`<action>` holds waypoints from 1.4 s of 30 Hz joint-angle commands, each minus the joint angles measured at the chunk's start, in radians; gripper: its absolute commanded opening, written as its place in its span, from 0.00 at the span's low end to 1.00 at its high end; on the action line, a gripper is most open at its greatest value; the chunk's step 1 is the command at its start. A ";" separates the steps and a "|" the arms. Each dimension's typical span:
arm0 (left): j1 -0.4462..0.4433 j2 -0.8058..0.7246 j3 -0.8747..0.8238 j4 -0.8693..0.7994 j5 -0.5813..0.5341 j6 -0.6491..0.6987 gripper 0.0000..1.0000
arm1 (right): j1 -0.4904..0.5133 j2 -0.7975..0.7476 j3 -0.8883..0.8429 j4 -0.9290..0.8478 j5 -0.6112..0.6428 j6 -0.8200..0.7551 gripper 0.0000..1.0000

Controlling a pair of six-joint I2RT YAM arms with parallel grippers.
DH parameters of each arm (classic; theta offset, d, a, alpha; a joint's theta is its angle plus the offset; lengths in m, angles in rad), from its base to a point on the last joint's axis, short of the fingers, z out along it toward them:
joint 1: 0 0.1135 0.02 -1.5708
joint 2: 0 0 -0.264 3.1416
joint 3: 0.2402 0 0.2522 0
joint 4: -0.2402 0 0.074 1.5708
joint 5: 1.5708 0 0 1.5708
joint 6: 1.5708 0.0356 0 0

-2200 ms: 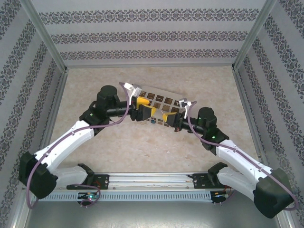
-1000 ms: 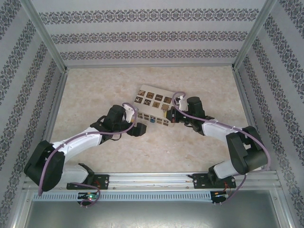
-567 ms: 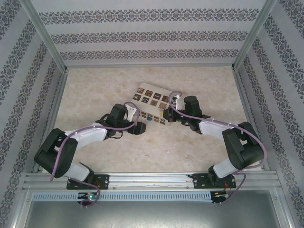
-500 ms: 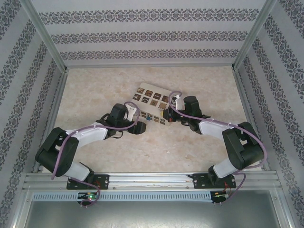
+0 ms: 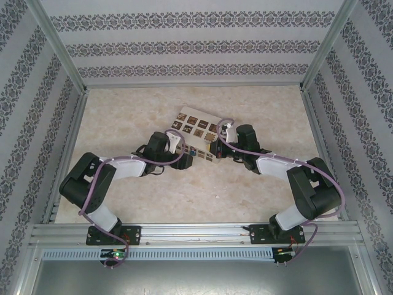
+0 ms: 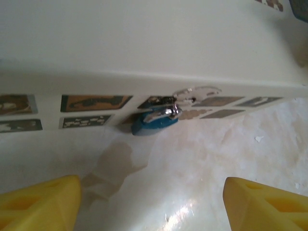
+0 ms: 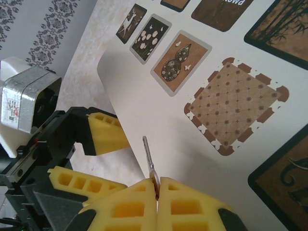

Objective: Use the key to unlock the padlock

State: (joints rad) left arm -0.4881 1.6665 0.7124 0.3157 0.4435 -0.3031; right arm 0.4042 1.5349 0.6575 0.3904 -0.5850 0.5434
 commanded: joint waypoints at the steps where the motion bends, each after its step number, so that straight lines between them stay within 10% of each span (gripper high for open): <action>1: 0.013 0.036 0.030 0.107 0.006 -0.037 0.76 | 0.017 0.025 0.002 -0.053 0.020 0.012 0.00; 42: -0.033 0.165 0.113 0.075 -0.087 -0.012 0.58 | 0.056 0.263 0.255 -0.024 0.025 0.107 0.00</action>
State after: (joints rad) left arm -0.5064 1.8164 0.7971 0.4076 0.3828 -0.3470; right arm 0.4454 1.7603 0.9062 0.3782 -0.5652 0.6342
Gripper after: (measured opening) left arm 0.581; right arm 0.047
